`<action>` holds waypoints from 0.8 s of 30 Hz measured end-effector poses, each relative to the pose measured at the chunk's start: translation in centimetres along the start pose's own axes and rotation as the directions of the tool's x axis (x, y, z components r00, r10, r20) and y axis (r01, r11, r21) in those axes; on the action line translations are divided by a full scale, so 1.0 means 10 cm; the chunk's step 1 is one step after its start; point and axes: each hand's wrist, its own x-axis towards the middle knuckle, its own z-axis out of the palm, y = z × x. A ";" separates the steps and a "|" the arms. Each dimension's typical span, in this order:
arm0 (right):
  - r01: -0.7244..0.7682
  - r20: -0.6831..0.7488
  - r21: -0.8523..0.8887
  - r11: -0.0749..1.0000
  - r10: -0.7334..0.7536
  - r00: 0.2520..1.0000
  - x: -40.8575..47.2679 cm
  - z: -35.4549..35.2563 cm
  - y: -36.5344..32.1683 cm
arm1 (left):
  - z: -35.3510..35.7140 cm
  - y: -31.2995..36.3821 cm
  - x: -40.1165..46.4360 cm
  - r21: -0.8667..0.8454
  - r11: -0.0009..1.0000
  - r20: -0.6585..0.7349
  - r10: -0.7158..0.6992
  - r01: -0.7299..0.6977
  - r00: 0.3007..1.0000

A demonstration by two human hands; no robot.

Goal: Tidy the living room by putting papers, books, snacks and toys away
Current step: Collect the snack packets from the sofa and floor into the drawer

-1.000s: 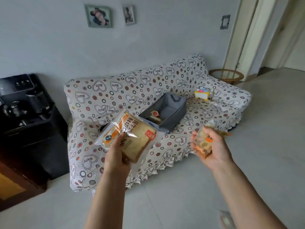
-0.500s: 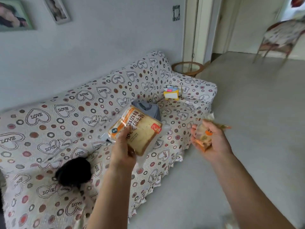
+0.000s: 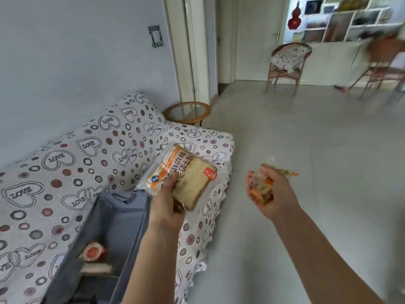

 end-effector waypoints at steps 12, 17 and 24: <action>0.205 -0.125 0.168 0.964 -0.185 0.975 1.77 0.05 -1.34 | 2.01 -0.46 2.03 0.199 0.975 0.163 -0.136 0.102 0.977; 0.339 -0.242 0.252 0.906 -0.280 0.929 2.44 -0.06 -2.06 | 3.15 -0.79 2.80 0.308 0.935 0.266 -0.262 0.175 0.928; 0.576 -0.515 0.315 0.754 -0.374 0.771 2.86 -1.05 -2.85 | 4.58 -1.97 3.19 0.525 0.790 0.415 -0.562 0.316 0.715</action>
